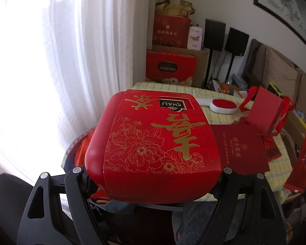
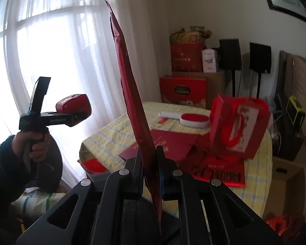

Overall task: Organize objects
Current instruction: 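Carry the red tin box with the left gripper while the right carries the tea packet toward the cardboard box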

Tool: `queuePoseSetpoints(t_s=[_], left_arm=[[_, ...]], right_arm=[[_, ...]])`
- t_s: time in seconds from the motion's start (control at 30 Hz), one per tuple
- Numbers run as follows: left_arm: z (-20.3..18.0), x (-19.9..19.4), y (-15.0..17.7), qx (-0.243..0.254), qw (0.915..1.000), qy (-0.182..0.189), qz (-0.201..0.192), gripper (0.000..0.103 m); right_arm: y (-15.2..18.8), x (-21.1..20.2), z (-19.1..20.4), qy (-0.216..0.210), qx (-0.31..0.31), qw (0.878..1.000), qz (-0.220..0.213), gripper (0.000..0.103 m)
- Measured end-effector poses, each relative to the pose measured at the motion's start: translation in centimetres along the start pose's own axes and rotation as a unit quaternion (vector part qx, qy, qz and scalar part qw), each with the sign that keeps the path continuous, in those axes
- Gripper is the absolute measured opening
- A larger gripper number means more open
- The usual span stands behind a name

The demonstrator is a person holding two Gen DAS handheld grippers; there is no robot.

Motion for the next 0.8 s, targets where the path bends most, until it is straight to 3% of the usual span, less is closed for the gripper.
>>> queuePoseSetpoints(t_s=[0.2,0.33,0.8], left_arm=[[-1.3,0.9,0.3,-0.008,0.9999,-0.012,0.009,0.079],[-2.6,0.6,-0.3,-0.004,0.9999,-0.010,0.002,0.079],[-8.9,-1.8,-2.6,0.035,0.9982,0.041,-0.026,0.079]], right_arm=[[2.0,0.4,-2.1,0.000,0.043,0.999,0.009,0.010],[1.4,-0.9,-3.7,0.021,0.051,0.998,-0.005,0.010],[-0.3,-5.4,-8.9,0.065,0.099,0.992,-0.045,0.010]])
Point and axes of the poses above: each gripper's, at about its wrist camera, not at the fingertips, and x roughly the way its jaws point, z to its left, y to its underside, the point moved 6 cm from there along x, roughly the way its jaws point, and after that the axes turned 3 degrees about -y, right-handed, at the moved point
